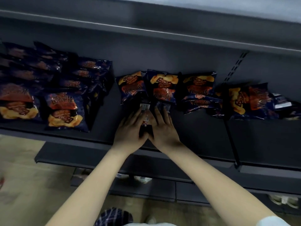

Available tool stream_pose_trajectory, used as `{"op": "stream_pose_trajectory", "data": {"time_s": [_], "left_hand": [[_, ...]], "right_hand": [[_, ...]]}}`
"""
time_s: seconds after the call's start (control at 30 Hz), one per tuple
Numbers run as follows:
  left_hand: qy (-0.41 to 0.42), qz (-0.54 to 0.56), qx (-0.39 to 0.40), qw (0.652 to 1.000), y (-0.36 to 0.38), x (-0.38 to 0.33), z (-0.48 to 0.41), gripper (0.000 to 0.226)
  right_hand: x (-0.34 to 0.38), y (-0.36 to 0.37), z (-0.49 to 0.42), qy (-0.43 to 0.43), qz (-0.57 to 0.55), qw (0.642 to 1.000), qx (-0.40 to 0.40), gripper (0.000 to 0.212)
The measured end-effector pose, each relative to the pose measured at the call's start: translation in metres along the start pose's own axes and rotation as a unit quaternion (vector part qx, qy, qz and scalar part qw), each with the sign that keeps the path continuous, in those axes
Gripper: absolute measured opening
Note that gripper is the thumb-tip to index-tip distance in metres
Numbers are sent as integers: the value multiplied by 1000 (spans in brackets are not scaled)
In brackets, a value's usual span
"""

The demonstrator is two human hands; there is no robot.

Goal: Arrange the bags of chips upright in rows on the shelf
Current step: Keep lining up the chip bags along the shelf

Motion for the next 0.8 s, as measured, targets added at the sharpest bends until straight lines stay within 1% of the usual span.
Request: {"op": "stream_pose_trajectory", "data": {"time_s": [0.13,0.2,0.27,0.33,0.37,0.43,0.47,0.5,0.57,0.6,0.63,0.67,0.7,0.77,0.8], "left_hand": [[21,-15,-10,1000,-8,-1,4,73],[32,-18,-14,999,-14,2,6,75],[41,1,-32,999,-29,7,5,79],[57,52,-58,995,-48,10,2,82],[56,97,-62,992,-56,12,0,83],[28,215,-46,975,-59,20,-4,86],[15,264,-32,964,-58,24,-7,89],[13,296,-23,955,-58,25,-11,92],[30,340,-15,940,-60,23,-20,98],[38,361,-14,932,-62,23,-24,99],[42,386,-14,922,-65,22,-27,99],[38,416,-10,909,-68,24,-28,98],[28,451,0,892,-70,26,-29,97],[9,516,44,855,-70,30,-29,94],[3,535,79,841,-68,31,-28,94]], "right_hand": [[-7,-7,-3,-3,-18,1000,-5,71],[-11,-19,-2,-2,-32,999,-34,68],[-17,-37,-1,14,-48,996,-76,63],[-24,-59,-3,36,-92,988,-119,56],[-24,-73,-4,38,-137,980,-141,51],[-25,-94,-9,36,-252,957,-140,37],[-24,-103,-11,39,-298,947,-111,30],[-24,-107,-16,49,-336,938,-65,27],[-31,-101,-22,107,-406,907,44,21],[-38,-98,-25,139,-410,898,74,18],[-43,-98,-29,160,-410,894,86,23],[-45,-98,-31,175,-401,894,93,20],[-44,-99,-32,185,-385,898,108,9],[-39,-92,-33,184,-343,907,162,14],[-39,-85,-34,184,-321,909,191,11]]}}
Point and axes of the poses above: each hand's wrist, its own z-axis away from the middle knuckle, its own y-axis out of the palm, x = y × z, the point moved 8 cm from there along -z, towards the middle knuckle, and after that the axes turned 2 degrees about -x, right-handed, at the moved point
